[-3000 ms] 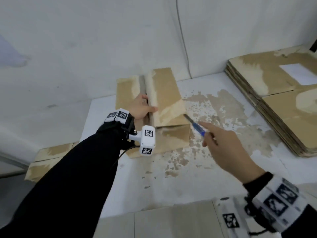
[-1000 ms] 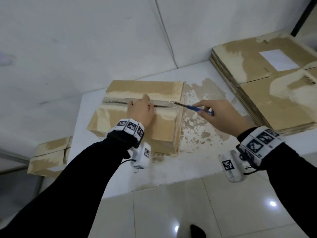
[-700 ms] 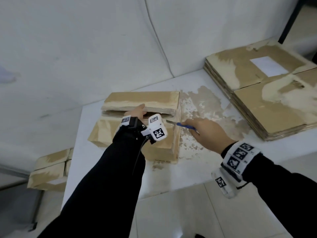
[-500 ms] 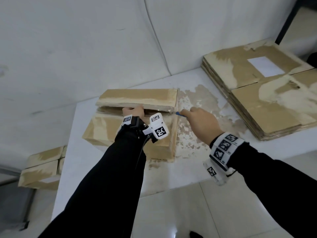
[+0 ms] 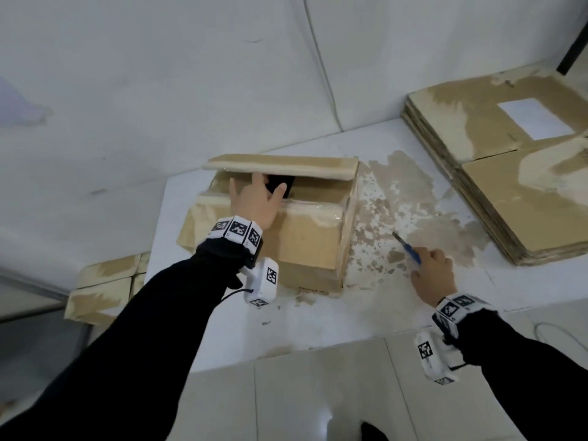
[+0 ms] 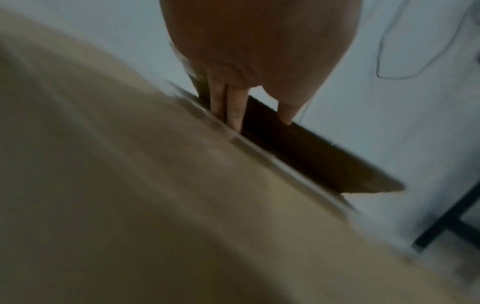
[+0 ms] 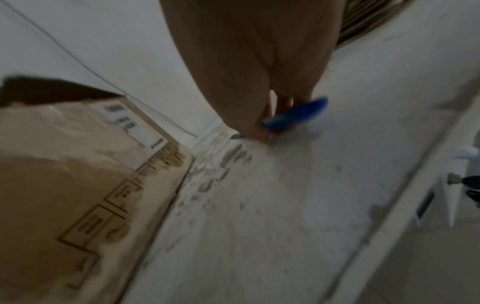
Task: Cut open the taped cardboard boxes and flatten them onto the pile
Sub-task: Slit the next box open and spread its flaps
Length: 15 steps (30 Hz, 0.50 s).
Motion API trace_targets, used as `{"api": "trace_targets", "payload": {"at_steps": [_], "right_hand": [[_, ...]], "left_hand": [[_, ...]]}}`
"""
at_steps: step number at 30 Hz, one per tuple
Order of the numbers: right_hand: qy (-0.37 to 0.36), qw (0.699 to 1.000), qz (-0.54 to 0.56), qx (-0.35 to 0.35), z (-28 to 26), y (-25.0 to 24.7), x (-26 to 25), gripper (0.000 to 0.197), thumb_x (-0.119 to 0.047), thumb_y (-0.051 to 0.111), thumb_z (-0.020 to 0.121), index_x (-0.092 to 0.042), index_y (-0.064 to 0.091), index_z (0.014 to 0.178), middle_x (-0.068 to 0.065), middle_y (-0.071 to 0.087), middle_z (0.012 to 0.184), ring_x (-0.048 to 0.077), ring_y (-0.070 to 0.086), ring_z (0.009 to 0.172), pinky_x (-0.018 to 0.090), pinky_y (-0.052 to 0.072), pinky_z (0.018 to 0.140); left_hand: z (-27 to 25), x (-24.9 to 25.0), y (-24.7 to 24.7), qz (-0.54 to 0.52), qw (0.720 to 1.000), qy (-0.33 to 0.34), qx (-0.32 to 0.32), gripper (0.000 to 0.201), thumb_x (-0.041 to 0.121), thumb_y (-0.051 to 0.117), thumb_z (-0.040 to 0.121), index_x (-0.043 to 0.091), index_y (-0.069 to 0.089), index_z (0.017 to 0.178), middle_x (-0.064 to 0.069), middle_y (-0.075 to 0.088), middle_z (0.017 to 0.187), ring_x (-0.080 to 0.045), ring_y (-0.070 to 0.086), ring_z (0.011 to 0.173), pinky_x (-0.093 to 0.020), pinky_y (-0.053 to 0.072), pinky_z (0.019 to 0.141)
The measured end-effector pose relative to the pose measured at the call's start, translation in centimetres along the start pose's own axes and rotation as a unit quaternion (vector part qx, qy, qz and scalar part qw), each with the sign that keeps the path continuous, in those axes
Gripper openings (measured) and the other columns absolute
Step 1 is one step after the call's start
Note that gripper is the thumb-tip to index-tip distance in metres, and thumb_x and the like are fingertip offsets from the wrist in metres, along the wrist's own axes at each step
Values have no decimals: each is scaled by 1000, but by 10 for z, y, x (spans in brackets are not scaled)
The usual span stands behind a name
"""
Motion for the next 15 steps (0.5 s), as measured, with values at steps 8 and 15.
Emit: {"api": "trace_targets", "payload": {"at_steps": [8,15], "right_hand": [[-436,894,92,58,-25,-70,-168,30,-16,38,93,-5,63,105,6,59,108,19,49,102,33,38,93],[-406,912,-5,55,4,-87,-209,54,-24,40,97,-8,29,147,19,15,155,34,13,144,40,8,116]], "left_hand": [[-37,-8,-80,65,985,131,-88,32,33,46,91,10,65,79,-8,63,79,-25,58,74,-33,42,65],[-124,-56,-43,158,952,154,-212,59,38,64,83,29,42,137,7,47,130,-14,47,114,-29,40,92]]}}
Point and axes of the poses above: each hand's wrist, its own z-axis towards the middle knuckle, its own y-axis out of the palm, x = y × z, the point moved 4 cm from there along z, towards the middle knuckle
